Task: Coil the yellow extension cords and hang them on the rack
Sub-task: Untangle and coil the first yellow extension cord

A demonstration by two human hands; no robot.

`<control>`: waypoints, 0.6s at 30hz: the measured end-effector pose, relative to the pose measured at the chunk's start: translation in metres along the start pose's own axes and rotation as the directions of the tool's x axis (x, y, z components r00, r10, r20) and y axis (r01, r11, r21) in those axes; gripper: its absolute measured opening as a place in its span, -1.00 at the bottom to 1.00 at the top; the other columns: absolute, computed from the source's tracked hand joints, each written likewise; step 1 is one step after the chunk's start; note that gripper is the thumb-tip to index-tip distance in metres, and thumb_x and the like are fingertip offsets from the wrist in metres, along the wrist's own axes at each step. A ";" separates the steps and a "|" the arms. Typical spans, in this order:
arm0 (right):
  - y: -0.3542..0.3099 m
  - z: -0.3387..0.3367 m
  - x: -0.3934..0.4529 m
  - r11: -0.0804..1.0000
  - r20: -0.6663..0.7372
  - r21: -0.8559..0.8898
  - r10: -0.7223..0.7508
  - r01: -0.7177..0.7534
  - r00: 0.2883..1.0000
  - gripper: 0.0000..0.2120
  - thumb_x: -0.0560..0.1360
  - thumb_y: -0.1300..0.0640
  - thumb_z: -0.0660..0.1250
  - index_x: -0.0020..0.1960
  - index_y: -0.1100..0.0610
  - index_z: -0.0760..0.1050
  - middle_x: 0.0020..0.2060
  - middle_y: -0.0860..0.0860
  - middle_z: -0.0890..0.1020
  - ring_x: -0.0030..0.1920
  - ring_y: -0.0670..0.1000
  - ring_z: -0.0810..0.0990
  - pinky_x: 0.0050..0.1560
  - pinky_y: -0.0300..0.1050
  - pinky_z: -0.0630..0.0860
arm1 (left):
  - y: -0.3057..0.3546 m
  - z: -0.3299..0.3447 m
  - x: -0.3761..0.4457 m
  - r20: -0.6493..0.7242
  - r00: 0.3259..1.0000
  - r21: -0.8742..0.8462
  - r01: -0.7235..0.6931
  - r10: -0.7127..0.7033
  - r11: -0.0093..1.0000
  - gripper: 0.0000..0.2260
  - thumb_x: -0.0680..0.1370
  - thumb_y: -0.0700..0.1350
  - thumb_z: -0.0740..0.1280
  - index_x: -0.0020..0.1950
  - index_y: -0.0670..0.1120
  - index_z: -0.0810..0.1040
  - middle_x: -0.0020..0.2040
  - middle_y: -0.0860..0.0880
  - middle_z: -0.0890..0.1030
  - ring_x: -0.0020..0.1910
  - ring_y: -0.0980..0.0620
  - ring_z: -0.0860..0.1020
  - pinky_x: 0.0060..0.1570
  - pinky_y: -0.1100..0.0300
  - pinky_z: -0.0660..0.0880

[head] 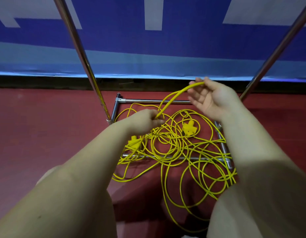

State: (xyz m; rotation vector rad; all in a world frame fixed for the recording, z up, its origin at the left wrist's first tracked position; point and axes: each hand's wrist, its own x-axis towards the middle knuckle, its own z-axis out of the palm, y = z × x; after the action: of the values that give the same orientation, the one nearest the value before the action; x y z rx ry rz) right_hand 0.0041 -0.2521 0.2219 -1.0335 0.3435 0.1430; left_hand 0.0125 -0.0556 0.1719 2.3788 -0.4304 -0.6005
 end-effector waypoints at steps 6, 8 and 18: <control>0.000 -0.001 0.003 0.988 0.087 -0.134 -0.061 0.072 0.994 -0.79 0.60 -0.05 0.09 0.05 0.04 0.43 -0.09 0.00 0.66 -0.08 -0.02 0.66 -0.06 -0.12 0.54 | 0.004 -0.003 0.001 -0.005 1.000 -0.484 -0.002 -0.001 0.875 -0.81 0.65 -0.12 0.15 -0.12 -0.06 0.48 -0.21 -0.02 0.60 -0.27 0.04 0.58 -0.33 0.20 0.52; 0.013 0.000 0.002 0.861 0.149 -0.506 0.024 0.056 0.989 -0.82 0.58 0.01 0.17 0.16 0.00 0.40 0.02 0.01 0.60 -0.01 -0.01 0.61 0.00 -0.12 0.50 | 0.007 -0.008 0.001 -0.086 0.996 -0.636 -0.043 -0.015 0.771 -0.80 0.66 -0.12 0.13 -0.10 -0.07 0.48 -0.27 -0.02 0.60 -0.32 0.07 0.59 -0.35 0.20 0.53; 0.066 0.012 0.003 0.404 0.313 -0.891 0.212 0.208 0.926 -0.76 0.53 0.15 0.31 0.18 0.13 0.39 -0.14 0.00 0.59 -0.36 -0.27 0.46 -0.36 -0.44 0.33 | 0.007 -0.031 0.004 -0.189 0.943 -0.978 -0.155 -0.272 0.142 -0.77 0.66 -0.09 0.10 -0.10 -0.11 0.47 -0.31 -0.01 0.46 -0.41 0.11 0.63 -0.39 0.19 0.61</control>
State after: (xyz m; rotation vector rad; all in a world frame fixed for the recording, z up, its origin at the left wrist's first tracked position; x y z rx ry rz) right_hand -0.0084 -0.2087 0.1728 -2.1005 -0.1664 0.5914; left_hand 0.0307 -0.0467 0.1963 1.0599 0.2464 -0.2963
